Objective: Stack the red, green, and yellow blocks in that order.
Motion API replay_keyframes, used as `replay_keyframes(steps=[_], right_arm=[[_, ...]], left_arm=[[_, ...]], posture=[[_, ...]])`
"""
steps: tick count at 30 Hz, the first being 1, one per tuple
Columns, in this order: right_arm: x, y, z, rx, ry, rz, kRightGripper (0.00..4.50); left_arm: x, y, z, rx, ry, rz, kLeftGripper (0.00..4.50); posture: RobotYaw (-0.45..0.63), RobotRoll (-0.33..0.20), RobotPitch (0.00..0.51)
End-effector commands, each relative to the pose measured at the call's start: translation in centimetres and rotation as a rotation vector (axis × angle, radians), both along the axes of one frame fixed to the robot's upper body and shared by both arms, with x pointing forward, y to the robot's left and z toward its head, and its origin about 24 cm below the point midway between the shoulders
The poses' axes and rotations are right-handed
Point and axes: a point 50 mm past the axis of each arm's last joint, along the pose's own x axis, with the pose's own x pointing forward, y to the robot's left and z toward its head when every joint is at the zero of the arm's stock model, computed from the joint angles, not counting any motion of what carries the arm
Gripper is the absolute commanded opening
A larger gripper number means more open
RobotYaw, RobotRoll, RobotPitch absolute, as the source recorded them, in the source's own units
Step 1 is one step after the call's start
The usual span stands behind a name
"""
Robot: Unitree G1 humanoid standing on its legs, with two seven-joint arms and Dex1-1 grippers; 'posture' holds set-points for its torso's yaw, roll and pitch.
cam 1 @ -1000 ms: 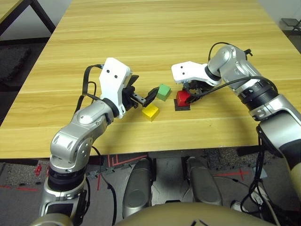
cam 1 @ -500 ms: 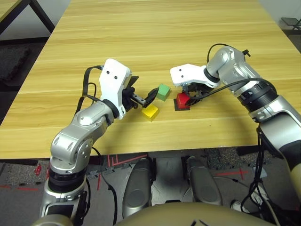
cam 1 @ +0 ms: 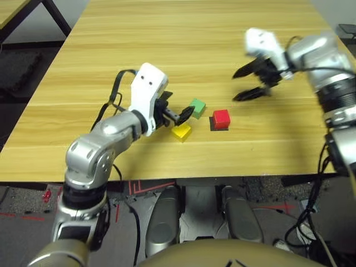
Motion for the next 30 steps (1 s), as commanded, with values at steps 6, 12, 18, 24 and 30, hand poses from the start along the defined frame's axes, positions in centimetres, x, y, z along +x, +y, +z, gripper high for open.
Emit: replay_keyframes(steps=[6, 12, 18, 24, 30], right_arm=[[-2.2, -1.0, -2.3, 0.108, 0.059, -0.111, 4.48], [-3.7, -0.8, -2.8, 0.137, 0.059, -0.154, 4.48], [-4.4, -0.3, -2.9, 0.157, 0.060, -0.165, 4.48], [-4.4, -0.1, -2.9, 0.175, 0.060, -0.177, 4.48], [-4.3, 0.3, -3.1, 0.188, 0.063, -0.176, 4.48]], left_arm=[[2.3, -1.7, -1.8, 0.128, 0.164, -0.014, 4.50], [3.3, -1.0, -3.0, 0.207, 0.167, 0.048, 4.50], [3.7, -0.5, -3.7, 0.225, 0.160, 0.062, 4.50], [3.5, -1.2, -4.5, 0.224, 0.173, 0.043, 4.50], [3.5, -2.0, -5.1, 0.231, 0.172, -0.003, 4.50]], posture=[[0.32, -0.133, 0.117], [0.27, -0.107, 0.117], [0.26, -0.097, 0.114], [0.26, -0.090, 0.112], [0.26, -0.087, 0.114]])
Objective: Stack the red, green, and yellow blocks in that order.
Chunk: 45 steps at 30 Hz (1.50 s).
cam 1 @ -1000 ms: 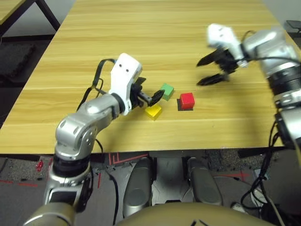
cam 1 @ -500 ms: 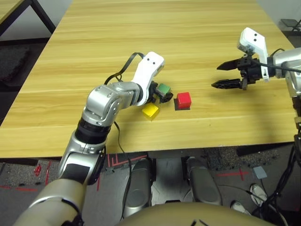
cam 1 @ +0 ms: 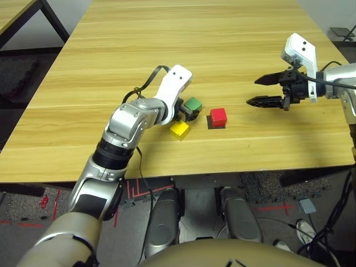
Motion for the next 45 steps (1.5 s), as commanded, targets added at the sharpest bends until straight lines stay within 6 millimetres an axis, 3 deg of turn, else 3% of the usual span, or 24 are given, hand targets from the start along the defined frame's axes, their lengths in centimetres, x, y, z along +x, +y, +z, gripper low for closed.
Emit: replay_keyframes(steps=[1, 4, 11, 12, 19, 24, 28, 33, 45], right_arm=[[-0.2, 0.2, -0.2, 0.014, 0.006, 0.003, 4.48], [-0.2, 0.3, -0.4, 0.020, 0.008, 0.003, 4.48], [-0.2, 0.2, -0.7, 0.034, 0.008, -0.009, 4.50], [-0.2, 0.1, -0.8, 0.035, 0.008, -0.012, 4.50], [-0.7, -1.7, -1.3, 0.036, 0.010, 0.034, 4.50], [-1.3, -2.1, -0.8, 0.086, -0.001, 0.161, 4.50], [-1.4, -2.0, -0.6, 0.101, -0.023, 0.207, 4.50], [-1.4, -1.9, -0.6, 0.118, -0.027, 0.199, 4.50], [-2.0, -2.1, -0.8, 0.120, -0.020, 0.170, 4.50]], left_arm=[[0.0, -0.1, -1.2, 0.024, 0.016, -0.008, 4.50], [0.2, -0.2, -1.4, 0.026, -0.016, 0.002, 4.50], [1.1, -0.5, -0.7, 0.008, -0.106, 0.009, 2.08], [1.4, -0.5, -0.2, 0.000, -0.134, 0.008, 2.01], [2.2, -0.9, 4.3, -0.055, -0.207, -0.111, 2.02], [1.0, -3.1, 6.2, -0.077, -0.152, -0.386, 2.02], [0.1, -4.5, 5.1, -0.035, -0.072, -0.591, 2.02], [0.5, -6.2, 4.1, -0.050, -0.089, -0.732, 2.02], [2.9, -5.8, 4.8, 0.034, -0.119, -0.763, 2.02]], posture=[[0.27, -0.087, 0.115], [0.27, -0.085, 0.116], [0.27, -0.079, 0.113], [0.27, -0.079, 0.112], [0.27, -0.074, 0.111], [0.26, -0.071, 0.109], [0.24, -0.069, 0.113], [0.22, -0.069, 0.125], [0.20, -0.062, 0.120]])
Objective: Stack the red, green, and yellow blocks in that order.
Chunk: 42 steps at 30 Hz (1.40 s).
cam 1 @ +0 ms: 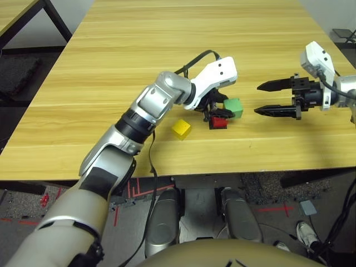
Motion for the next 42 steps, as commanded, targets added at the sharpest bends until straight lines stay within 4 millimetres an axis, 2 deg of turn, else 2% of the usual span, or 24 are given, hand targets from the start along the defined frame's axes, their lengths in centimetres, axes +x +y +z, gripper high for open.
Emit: replay_keyframes(steps=[1, 15, 42], right_arm=[[-0.4, -0.3, 0.1, 0.016, 0.000, -0.012, 4.50], [0.3, -0.2, 0.1, 0.013, -0.010, -0.027, 4.50], [0.3, 0.2, 0.4, 0.023, -0.015, -0.049, 4.50]], left_arm=[[0.5, 0.5, 0.4, 0.021, -0.008, 0.010, 2.02], [0.1, 0.6, 0.4, 0.024, 0.015, 0.031, 2.02], [-0.3, 1.1, -1.3, 0.048, 0.056, 0.045, 2.02]], posture=[[0.20, -0.062, 0.120], [0.22, -0.063, 0.112], [0.21, -0.068, 0.129]])
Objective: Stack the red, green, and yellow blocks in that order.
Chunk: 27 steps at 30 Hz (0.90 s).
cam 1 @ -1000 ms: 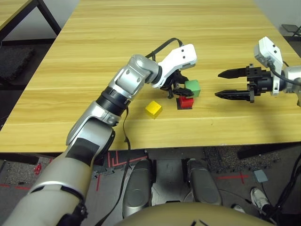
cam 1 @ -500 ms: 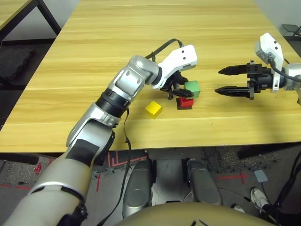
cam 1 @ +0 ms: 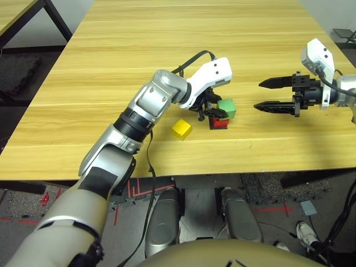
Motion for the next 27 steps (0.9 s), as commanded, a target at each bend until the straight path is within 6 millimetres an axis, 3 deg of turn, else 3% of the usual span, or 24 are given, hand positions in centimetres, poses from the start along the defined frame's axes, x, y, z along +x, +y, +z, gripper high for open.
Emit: replay_keyframes(steps=[1, 10, 17, 23, 27], right_arm=[[0.0, 0.3, 0.3, 0.009, -0.010, 0.008, 4.50], [0.0, 0.4, 0.4, 0.014, -0.011, 0.009, 4.50], [0.2, 0.5, 0.4, 0.016, -0.014, 0.002, 4.50], [0.4, 0.4, 0.5, 0.015, -0.020, 0.000, 4.50], [0.7, 0.5, 0.5, 0.018, -0.022, 0.005, 4.50]], left_arm=[[0.0, 0.2, -0.6, 0.017, -0.004, 0.006, 2.02], [0.2, 0.9, -1.1, 0.038, -0.007, 0.018, 2.02], [0.1, 1.2, -1.3, 0.025, -0.010, 0.024, 4.46], [-1.1, 1.8, 1.2, -0.031, 0.003, 0.074, 4.49], [-3.0, 4.4, 2.7, -0.023, 0.045, 0.221, 4.49]], posture=[[0.21, -0.069, 0.130], [0.21, -0.071, 0.131], [0.23, -0.074, 0.129], [0.25, -0.073, 0.126], [0.27, -0.067, 0.121]])
